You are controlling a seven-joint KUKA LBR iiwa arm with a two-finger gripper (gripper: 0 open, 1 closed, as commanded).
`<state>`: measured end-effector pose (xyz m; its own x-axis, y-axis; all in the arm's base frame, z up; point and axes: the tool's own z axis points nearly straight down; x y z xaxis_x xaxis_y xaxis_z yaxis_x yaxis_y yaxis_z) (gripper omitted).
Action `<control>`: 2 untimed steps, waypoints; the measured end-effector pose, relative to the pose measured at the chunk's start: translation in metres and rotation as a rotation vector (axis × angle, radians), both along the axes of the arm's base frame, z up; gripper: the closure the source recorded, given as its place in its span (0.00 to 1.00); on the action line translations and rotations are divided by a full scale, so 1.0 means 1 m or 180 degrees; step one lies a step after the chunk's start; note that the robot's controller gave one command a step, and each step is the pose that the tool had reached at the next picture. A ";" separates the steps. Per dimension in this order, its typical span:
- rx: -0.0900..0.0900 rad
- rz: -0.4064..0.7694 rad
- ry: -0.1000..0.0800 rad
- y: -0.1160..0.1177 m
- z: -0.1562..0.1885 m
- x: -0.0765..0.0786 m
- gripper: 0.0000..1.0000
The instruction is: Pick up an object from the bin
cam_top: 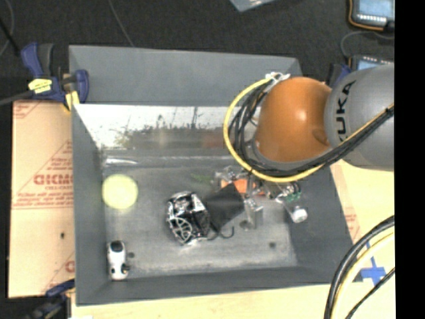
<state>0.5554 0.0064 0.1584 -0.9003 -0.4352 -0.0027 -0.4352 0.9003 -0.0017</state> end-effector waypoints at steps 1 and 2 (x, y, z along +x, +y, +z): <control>-0.0002 0.0394 -0.0023 0.008 -0.014 -0.001 0.00; -0.0007 0.1134 -0.0026 0.005 -0.078 -0.004 0.00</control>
Offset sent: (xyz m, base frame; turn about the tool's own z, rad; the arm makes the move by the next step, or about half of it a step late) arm -0.0069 0.0046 -0.0884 -0.3634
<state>0.5518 0.0114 0.0801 -0.6920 -0.7218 -0.0078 -0.7218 0.6921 -0.0083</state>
